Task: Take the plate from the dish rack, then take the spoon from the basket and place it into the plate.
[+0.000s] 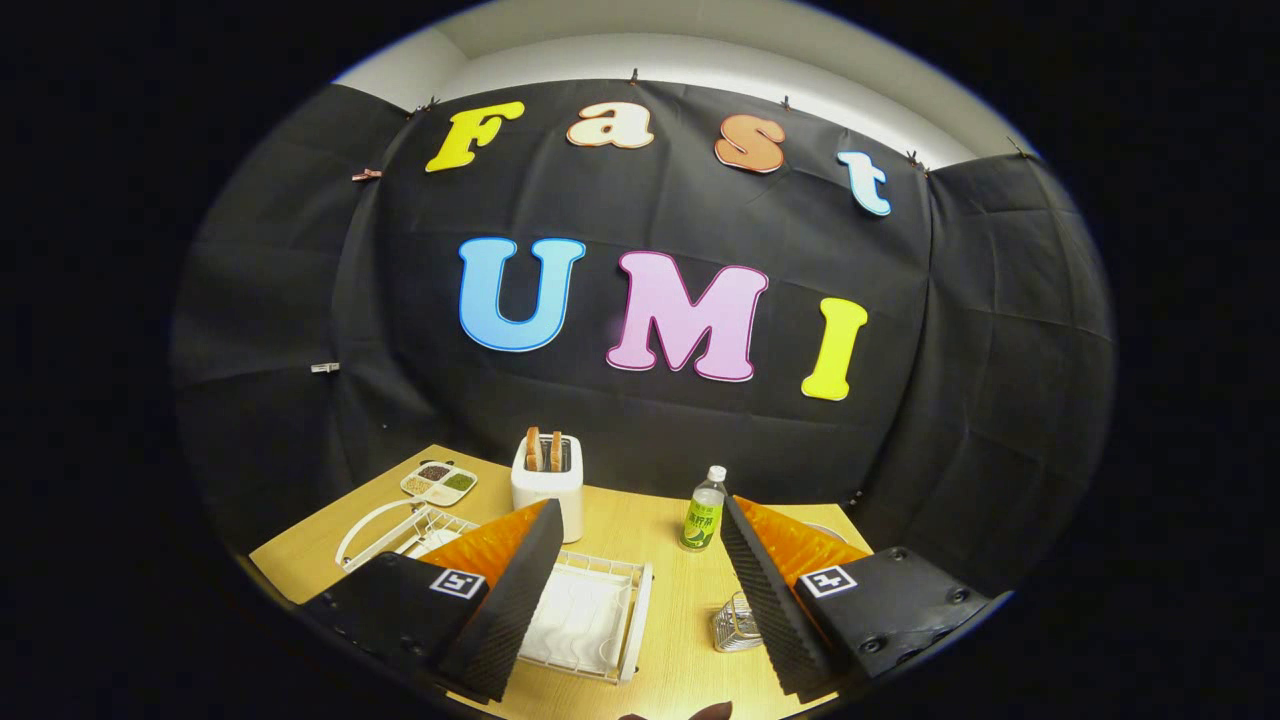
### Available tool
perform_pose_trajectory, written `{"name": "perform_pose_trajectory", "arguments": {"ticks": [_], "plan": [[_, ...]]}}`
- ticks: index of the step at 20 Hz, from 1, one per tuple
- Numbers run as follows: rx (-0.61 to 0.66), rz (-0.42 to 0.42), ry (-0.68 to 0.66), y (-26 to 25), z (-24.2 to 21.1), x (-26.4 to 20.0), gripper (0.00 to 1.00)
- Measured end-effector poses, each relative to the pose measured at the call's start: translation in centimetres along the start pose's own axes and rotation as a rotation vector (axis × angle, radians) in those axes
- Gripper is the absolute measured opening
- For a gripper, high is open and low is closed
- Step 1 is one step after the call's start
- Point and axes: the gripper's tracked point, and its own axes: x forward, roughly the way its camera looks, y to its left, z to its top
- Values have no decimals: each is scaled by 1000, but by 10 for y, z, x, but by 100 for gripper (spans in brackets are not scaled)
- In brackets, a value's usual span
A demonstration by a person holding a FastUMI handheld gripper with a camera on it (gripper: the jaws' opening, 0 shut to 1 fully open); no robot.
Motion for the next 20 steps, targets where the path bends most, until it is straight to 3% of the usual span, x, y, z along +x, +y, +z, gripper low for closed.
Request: {"name": "perform_pose_trajectory", "arguments": {"ticks": [7,11,14,17,20], "plan": [[30,55,96,26,-17,21,98],[63,111,274,58,-59,53,98],[167,137,434,85,-97,77,98],[245,124,570,106,-136,101,98],[289,75,672,118,-164,114,87]]}}
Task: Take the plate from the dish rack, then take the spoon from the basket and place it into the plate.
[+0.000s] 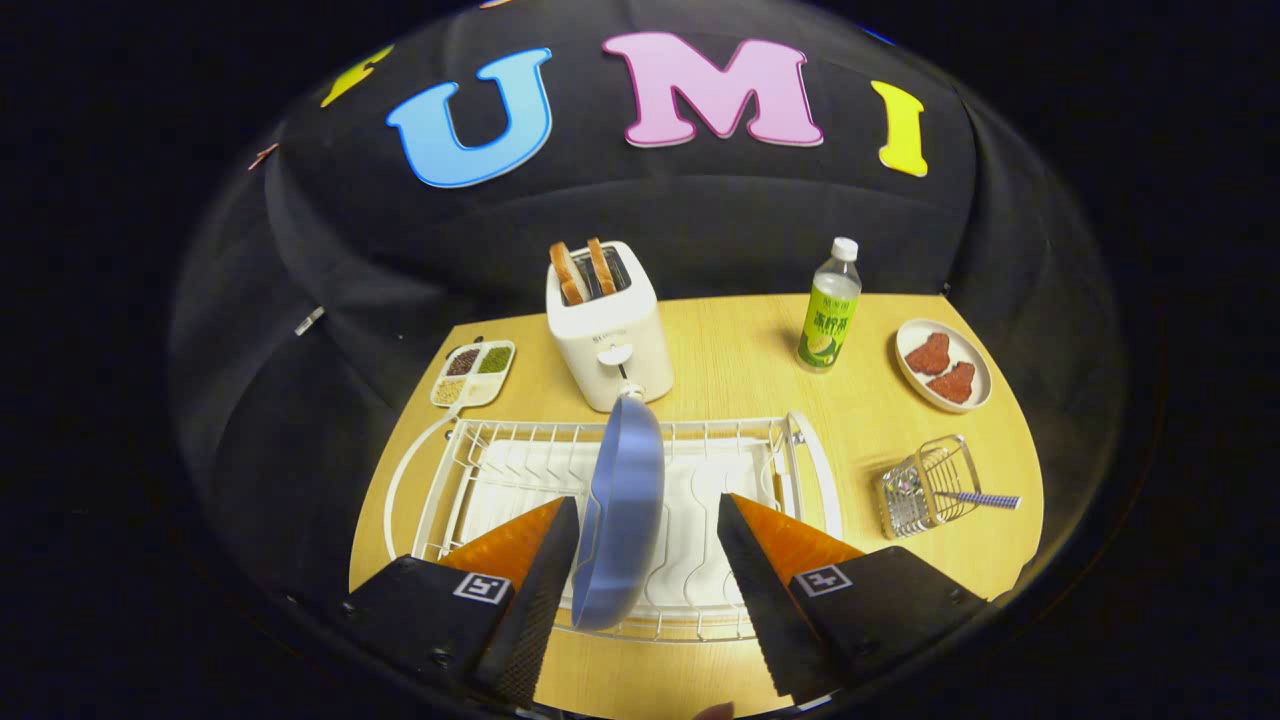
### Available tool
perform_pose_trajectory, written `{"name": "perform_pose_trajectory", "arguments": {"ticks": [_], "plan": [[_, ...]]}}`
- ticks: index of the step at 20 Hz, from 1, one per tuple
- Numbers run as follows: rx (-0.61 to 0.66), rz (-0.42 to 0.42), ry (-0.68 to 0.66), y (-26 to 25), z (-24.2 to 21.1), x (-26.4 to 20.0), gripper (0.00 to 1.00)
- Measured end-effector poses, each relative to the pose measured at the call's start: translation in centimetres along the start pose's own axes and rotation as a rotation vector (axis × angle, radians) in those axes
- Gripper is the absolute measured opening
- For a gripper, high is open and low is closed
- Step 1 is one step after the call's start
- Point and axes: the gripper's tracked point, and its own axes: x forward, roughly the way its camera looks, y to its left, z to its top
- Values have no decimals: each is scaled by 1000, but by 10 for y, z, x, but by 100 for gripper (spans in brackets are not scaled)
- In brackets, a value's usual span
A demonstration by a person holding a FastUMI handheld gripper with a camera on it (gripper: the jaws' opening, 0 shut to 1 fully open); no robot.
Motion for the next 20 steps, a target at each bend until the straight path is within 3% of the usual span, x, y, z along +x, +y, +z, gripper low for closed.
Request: {"name": "perform_pose_trajectory", "arguments": {"ticks": [5,7,8,10,16,20], "plan": [[14,-87,143,6,-26,36,64],[-2,-139,164,2,-28,40,42],[-13,-178,165,-2,-26,40,38],[-46,-253,159,-12,-21,39,33],[-229,-336,106,-6,14,30,29],[-272,-335,75,-1,22,19,29]]}}
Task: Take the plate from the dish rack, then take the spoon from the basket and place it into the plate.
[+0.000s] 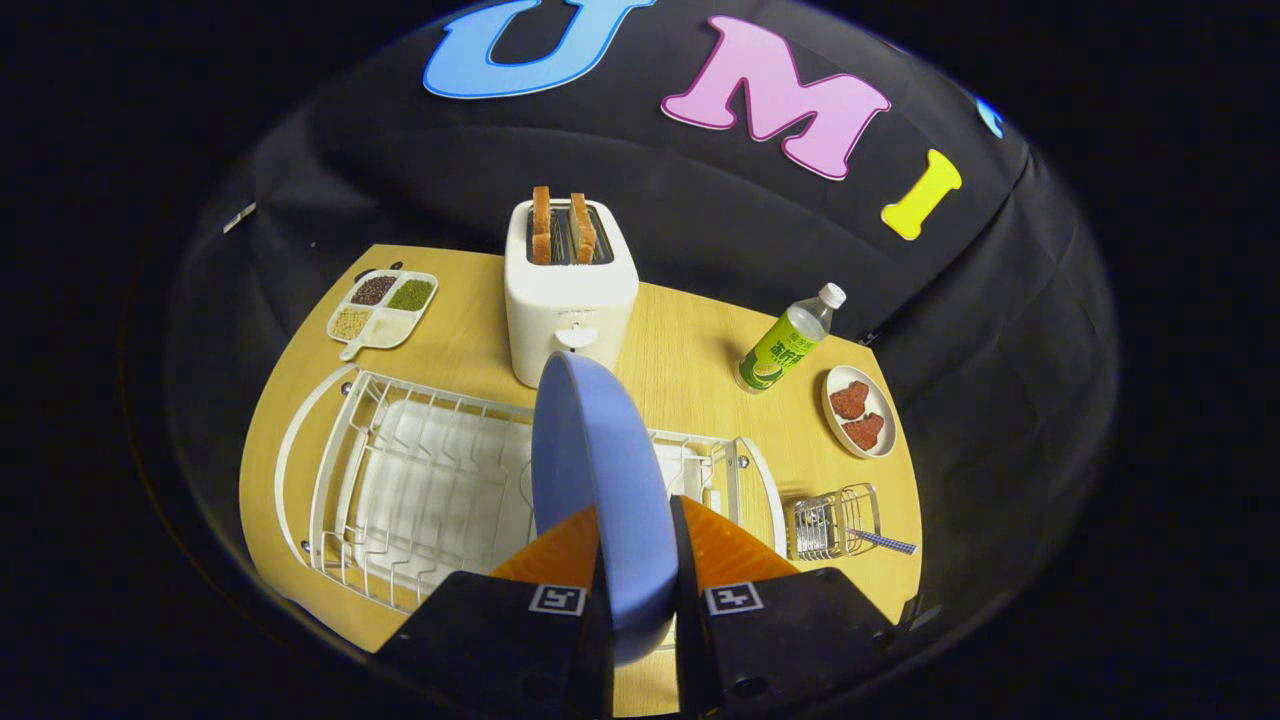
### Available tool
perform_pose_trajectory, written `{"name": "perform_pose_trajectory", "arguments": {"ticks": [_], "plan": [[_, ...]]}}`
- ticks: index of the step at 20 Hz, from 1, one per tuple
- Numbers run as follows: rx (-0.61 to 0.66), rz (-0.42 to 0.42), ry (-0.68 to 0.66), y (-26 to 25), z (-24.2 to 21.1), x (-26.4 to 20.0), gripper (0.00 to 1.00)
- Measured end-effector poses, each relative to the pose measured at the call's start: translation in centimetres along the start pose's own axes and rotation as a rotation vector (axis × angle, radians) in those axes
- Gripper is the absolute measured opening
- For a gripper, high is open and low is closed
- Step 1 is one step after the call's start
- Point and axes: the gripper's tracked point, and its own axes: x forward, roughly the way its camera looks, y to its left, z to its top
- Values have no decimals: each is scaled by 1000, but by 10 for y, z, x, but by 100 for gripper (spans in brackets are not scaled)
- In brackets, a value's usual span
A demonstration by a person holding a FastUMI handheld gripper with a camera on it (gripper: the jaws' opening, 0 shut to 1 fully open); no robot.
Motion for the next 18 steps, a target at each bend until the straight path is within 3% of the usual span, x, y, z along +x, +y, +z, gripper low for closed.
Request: {"name": "perform_pose_trajectory", "arguments": {"ticks": [9,18], "plan": [[309,249,-40,-43,-21,-56,28],[424,442,65,-78,-128,-115,28]]}}
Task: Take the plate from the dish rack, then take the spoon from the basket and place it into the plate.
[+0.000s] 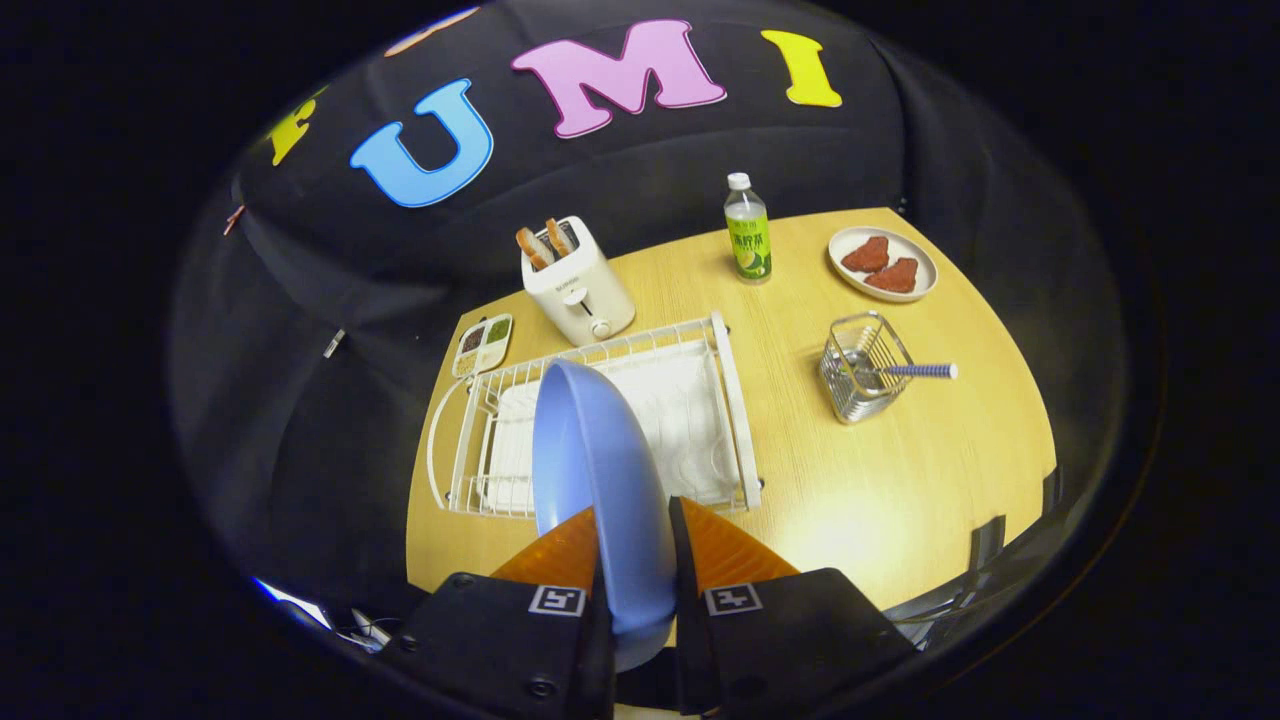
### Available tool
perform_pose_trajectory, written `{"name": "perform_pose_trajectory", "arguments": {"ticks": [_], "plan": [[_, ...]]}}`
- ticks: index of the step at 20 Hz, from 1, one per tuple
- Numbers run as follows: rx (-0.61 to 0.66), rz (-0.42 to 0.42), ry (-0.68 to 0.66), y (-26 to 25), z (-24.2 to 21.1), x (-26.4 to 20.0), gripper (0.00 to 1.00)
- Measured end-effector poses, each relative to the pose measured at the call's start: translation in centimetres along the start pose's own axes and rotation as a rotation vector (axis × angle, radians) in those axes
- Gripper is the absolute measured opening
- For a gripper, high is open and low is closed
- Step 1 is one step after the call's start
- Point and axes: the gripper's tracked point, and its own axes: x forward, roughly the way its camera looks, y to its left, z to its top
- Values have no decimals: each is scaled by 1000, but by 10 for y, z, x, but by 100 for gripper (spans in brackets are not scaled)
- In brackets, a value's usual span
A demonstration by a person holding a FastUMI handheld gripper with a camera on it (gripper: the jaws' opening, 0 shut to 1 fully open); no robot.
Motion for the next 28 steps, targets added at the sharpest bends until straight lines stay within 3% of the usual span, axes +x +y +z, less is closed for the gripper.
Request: {"name": "perform_pose_trajectory", "arguments": {"ticks": [7,12,17,24,27,28], "plan": [[140,89,170,-28,-96,-1,28],[168,55,252,-56,-144,33,28],[251,93,283,-57,-161,60,28],[222,90,262,-64,-153,91,31],[149,14,258,-83,-152,96,40],[128,-6,254,-90,-151,97,47]]}}
